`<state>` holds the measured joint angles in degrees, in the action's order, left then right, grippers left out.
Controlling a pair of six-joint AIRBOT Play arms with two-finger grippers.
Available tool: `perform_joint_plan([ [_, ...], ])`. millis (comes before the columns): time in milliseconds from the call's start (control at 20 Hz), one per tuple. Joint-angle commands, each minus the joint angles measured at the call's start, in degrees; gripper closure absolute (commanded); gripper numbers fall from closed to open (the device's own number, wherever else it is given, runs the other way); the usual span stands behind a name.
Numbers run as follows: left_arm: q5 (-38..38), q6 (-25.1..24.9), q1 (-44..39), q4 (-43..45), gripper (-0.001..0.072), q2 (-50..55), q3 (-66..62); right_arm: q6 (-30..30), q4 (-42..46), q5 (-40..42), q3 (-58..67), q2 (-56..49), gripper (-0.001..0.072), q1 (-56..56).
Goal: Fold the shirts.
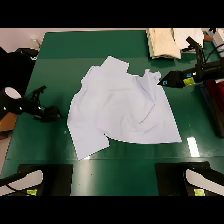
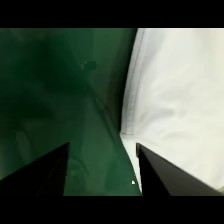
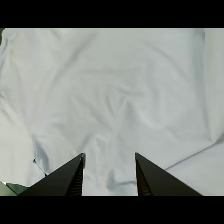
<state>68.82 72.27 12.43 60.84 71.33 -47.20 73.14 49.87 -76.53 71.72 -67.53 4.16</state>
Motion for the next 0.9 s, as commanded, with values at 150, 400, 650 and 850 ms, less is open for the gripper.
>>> perform_joint_plan([
  [150, -6.86, -3.28, -4.7, -6.45, 0.0211, -0.74, 6.67, -0.15, -3.93, 2.93, -4.94, 4.0, 0.0345, -0.26],
  [400, -8.26, -0.31, -11.8, -6.49, 0.0213, -0.74, 6.71, -0.13, -3.85, 2.78, -4.94, 4.02, 0.0345, -0.26],
  [650, -0.07, -0.81, -12.02, -6.73, 0.0683, -1.29, 0.42, -0.11, 1.84, -5.62, -5.14, 4.07, 0.0345, 5.11],
  [850, -1.22, -0.76, -12.02, -6.75, 0.0683, -6.62, -2.14, 0.96, 13.68, -6.97, -16.98, 9.55, 0.0345, 15.37],
])
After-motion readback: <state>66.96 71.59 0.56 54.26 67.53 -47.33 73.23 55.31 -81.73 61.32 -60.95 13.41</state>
